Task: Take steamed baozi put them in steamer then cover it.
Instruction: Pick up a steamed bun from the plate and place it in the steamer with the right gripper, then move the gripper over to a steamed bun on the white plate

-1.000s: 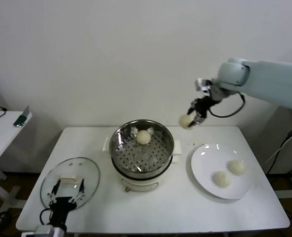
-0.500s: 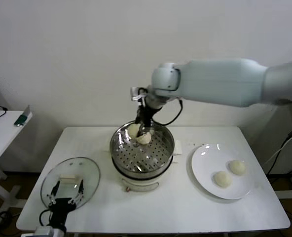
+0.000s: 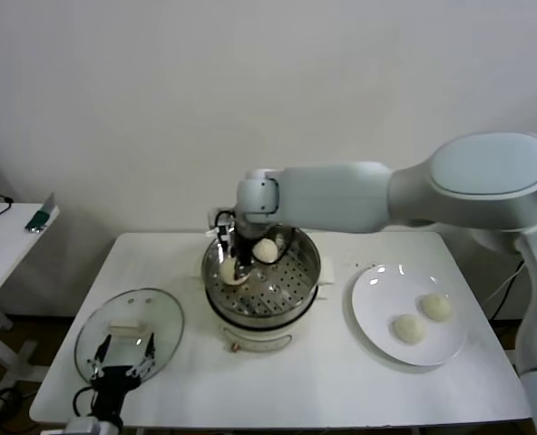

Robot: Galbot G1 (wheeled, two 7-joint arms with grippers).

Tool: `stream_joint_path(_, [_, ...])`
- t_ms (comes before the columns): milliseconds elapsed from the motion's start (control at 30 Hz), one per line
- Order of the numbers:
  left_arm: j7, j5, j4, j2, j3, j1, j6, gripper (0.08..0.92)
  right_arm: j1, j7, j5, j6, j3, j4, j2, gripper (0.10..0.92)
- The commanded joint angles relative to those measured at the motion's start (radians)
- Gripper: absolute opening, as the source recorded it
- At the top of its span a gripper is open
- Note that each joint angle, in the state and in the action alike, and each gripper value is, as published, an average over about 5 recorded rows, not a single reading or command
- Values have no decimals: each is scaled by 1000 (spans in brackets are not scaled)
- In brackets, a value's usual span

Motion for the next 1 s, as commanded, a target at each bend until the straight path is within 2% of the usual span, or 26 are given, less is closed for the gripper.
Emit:
stream_joint_path(33, [0, 0, -12, 2, -3, 8, 1, 823, -24, 33, -19, -19, 0, -18, 24, 628])
stream_joint_path(133, [-1, 2, -17, 3, -3, 12, 0, 823, 61, -13, -18, 22, -12, 26, -35, 710])
stream_joint_path(267, [0, 5, -27, 2, -2, 15, 3, 823, 207, -162, -25, 147, -62, 90, -183, 800])
stream_joint_path(400, [8, 8, -38, 3, 0, 18, 15, 823, 388, -330, -18, 230, -195, 211, -390, 821])
stream_joint_path(500, [10, 9, -38, 4, 1, 19, 17, 823, 492, -397, -57, 265, -312, 320, -545, 822])
stream_joint_path(733, [10, 12, -36, -5, 8, 20, 16, 823, 463, -340, -349, 261, -491, 412, -818, 823])
stream_joint_path(1000, [10, 17, -30, -18, 8, 16, 17, 823, 87, -230, -573, 200, -261, 338, -915, 823])
